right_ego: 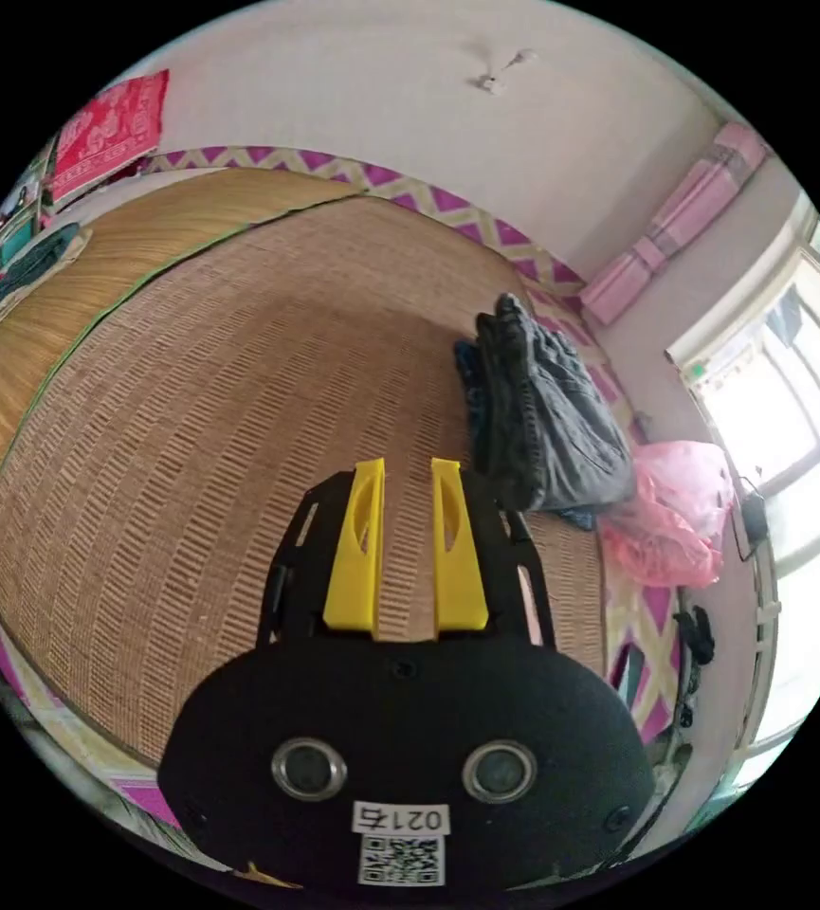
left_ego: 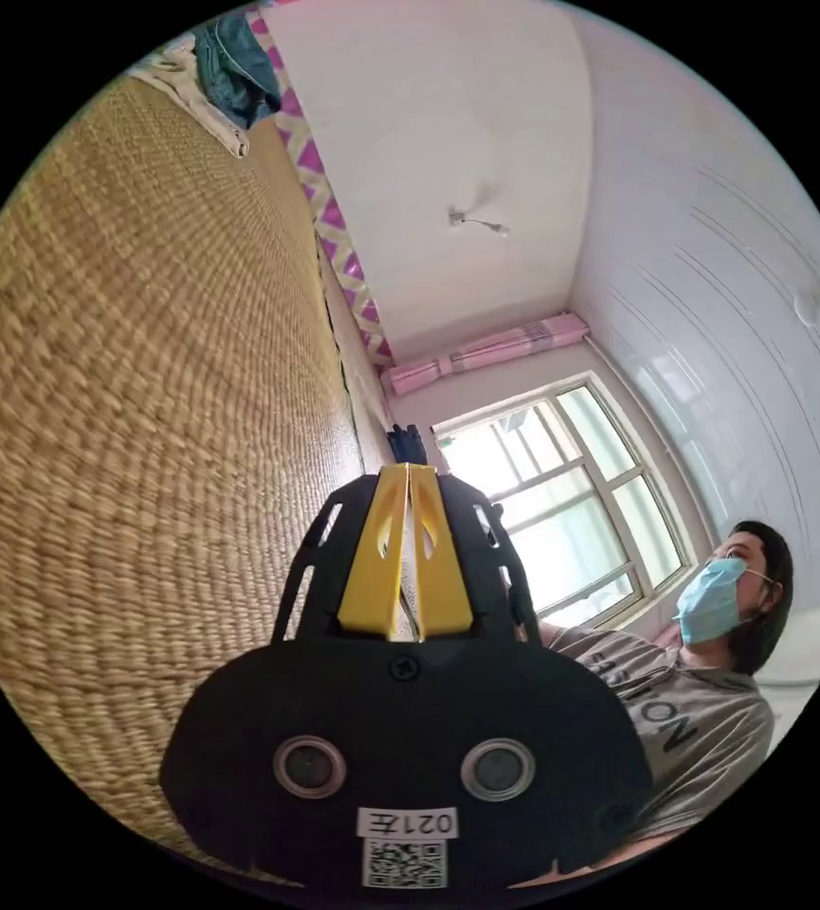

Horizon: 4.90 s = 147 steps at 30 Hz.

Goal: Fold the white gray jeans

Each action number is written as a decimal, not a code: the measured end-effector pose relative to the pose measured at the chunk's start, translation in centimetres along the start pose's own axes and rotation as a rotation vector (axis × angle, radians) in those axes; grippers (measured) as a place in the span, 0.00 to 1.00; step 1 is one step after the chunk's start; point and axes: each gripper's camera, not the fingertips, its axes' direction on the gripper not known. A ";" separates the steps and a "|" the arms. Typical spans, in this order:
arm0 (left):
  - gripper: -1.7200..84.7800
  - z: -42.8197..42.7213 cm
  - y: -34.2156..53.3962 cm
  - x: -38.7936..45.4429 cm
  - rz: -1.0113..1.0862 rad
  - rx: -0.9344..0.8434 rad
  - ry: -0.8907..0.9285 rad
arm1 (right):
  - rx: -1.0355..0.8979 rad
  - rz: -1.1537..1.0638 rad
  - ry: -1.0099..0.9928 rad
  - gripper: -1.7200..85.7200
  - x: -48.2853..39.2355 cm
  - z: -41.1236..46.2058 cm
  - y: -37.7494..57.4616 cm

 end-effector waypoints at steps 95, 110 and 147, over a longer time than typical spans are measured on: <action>0.01 -10.0 0.3 -5.5 0.396 0.342 0.384 | 0.535 0.155 -0.850 0.09 -3.1 -13.1 -2.7; 0.01 -5.7 0.9 -4.1 0.324 0.256 0.285 | 0.271 0.373 -0.768 0.01 3.5 0.0 10.8; 0.12 47.0 8.3 14.1 0.901 -0.904 -0.970 | 0.008 0.098 -0.384 0.01 -6.4 2.8 6.8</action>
